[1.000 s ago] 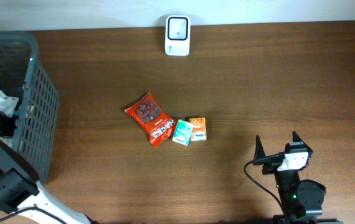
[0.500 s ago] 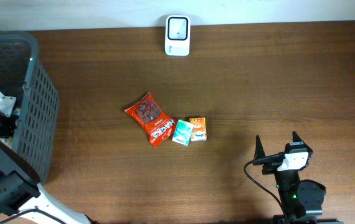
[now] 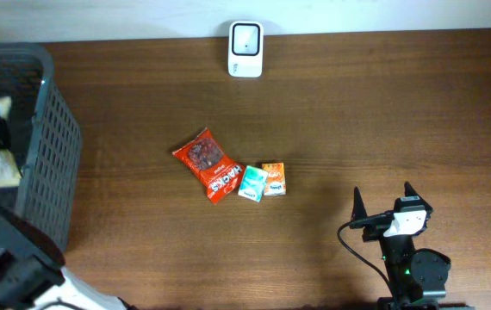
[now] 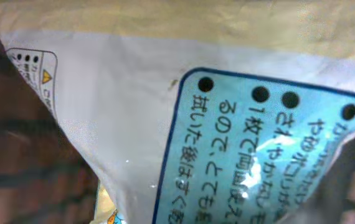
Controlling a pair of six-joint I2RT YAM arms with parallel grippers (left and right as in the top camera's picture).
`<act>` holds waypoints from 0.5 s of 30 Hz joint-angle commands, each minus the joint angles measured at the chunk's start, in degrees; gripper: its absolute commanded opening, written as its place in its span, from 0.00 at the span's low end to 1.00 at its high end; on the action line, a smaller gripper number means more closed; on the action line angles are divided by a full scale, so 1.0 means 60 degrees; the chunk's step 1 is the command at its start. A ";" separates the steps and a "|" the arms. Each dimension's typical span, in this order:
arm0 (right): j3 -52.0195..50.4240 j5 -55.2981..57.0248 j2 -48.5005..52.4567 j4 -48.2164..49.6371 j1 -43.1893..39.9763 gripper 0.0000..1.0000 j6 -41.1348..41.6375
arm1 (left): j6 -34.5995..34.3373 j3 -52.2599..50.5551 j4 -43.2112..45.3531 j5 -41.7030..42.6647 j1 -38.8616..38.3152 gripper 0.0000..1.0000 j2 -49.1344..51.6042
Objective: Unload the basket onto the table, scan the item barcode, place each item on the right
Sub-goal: 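Reach the left gripper into the basket and grasp the large cream bag, then carry the cream bag out and drop it right of the items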
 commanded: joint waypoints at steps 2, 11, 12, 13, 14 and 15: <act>-0.0069 0.0047 -0.0069 -0.0015 0.0058 0.99 0.0036 | -0.0499 0.0539 0.0565 0.0284 -0.0710 0.00 -0.1927; -0.0069 0.0047 -0.0069 -0.0015 0.0058 0.98 0.0036 | -0.1708 0.0539 0.0871 0.0291 -0.2044 0.00 -0.4069; -0.0069 0.0047 -0.0069 -0.0015 0.0058 0.99 0.0040 | -0.1705 0.0539 0.0871 0.0291 -0.2346 0.00 -0.4306; -0.0069 0.0047 -0.0069 -0.0015 0.0058 0.99 0.0036 | -0.1705 0.0539 0.0871 0.0291 -0.2619 0.00 -0.4484; -0.0069 0.0047 -0.0069 -0.0015 0.0058 0.98 0.0036 | -0.1705 0.0539 0.0871 0.0291 -0.3042 0.00 -0.4696; -0.0069 0.0047 -0.0069 -0.0015 0.0058 0.98 0.0036 | -0.1701 0.0539 0.0871 0.0291 -0.3351 0.00 -0.4801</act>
